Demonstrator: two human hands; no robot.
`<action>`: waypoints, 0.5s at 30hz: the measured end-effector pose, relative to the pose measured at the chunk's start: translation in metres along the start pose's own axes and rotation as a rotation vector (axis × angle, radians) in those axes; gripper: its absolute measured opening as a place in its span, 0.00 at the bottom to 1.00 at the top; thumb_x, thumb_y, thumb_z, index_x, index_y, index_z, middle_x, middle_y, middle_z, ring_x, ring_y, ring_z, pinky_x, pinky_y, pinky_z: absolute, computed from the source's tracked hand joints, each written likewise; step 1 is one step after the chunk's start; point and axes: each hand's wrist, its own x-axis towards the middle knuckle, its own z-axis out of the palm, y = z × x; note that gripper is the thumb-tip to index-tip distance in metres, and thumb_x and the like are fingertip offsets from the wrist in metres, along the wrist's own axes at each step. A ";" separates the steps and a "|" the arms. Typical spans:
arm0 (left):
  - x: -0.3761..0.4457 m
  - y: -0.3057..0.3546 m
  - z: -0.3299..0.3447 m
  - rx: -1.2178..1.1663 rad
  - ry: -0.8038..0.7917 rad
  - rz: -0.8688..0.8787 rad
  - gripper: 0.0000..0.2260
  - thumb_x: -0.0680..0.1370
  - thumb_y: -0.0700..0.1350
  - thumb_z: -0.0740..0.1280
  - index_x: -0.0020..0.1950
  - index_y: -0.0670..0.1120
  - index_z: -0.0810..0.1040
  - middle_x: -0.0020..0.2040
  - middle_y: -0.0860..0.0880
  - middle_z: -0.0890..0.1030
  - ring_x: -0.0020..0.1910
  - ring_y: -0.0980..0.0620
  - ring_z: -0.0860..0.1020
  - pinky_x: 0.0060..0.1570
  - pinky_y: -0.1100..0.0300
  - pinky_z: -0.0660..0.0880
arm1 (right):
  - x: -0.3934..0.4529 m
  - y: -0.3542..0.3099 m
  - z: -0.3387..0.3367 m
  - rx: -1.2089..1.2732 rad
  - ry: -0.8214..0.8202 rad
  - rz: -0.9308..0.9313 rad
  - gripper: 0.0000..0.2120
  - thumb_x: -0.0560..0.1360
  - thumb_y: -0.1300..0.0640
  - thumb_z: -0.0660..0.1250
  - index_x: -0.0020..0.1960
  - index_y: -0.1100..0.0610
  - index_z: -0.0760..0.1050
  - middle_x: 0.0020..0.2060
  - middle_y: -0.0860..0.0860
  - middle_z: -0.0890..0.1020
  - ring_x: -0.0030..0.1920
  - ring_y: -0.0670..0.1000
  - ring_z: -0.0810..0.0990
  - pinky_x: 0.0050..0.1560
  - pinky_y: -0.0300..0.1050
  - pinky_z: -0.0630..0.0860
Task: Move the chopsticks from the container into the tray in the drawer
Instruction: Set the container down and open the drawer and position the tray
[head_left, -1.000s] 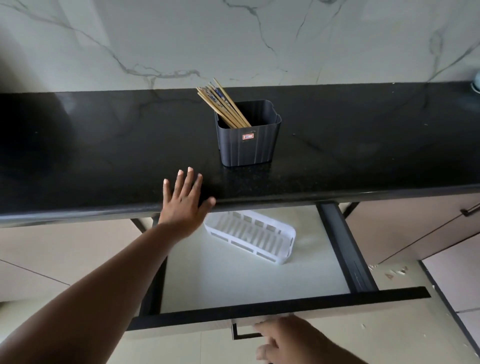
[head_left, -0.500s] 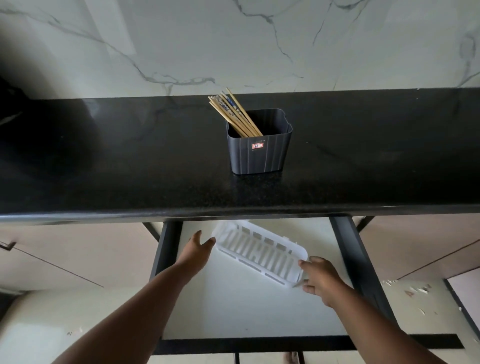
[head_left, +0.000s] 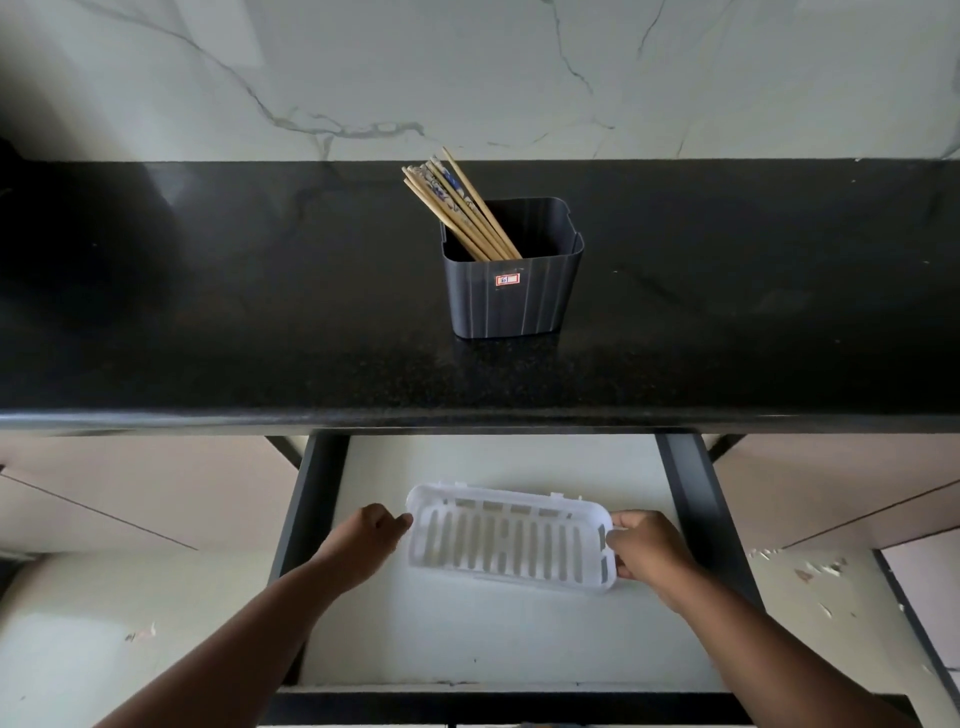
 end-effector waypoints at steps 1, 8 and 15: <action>-0.002 -0.003 0.003 0.046 -0.014 0.010 0.15 0.79 0.56 0.64 0.39 0.47 0.75 0.35 0.49 0.79 0.33 0.51 0.76 0.34 0.59 0.70 | -0.001 -0.001 0.001 -0.022 -0.010 -0.003 0.13 0.70 0.67 0.60 0.42 0.56 0.81 0.42 0.59 0.86 0.44 0.60 0.86 0.50 0.60 0.82; -0.012 -0.009 0.006 0.152 -0.030 0.076 0.13 0.79 0.55 0.62 0.40 0.48 0.72 0.36 0.49 0.77 0.33 0.52 0.74 0.32 0.59 0.68 | -0.014 -0.004 0.003 -0.108 0.004 -0.007 0.18 0.70 0.63 0.61 0.57 0.66 0.77 0.48 0.62 0.85 0.49 0.62 0.84 0.54 0.60 0.80; -0.047 0.006 -0.006 0.367 0.002 0.255 0.31 0.78 0.67 0.53 0.76 0.51 0.60 0.76 0.48 0.65 0.71 0.48 0.67 0.66 0.51 0.68 | -0.049 0.001 0.007 -0.383 0.148 -0.254 0.22 0.79 0.47 0.62 0.71 0.50 0.68 0.66 0.50 0.77 0.62 0.54 0.78 0.53 0.44 0.73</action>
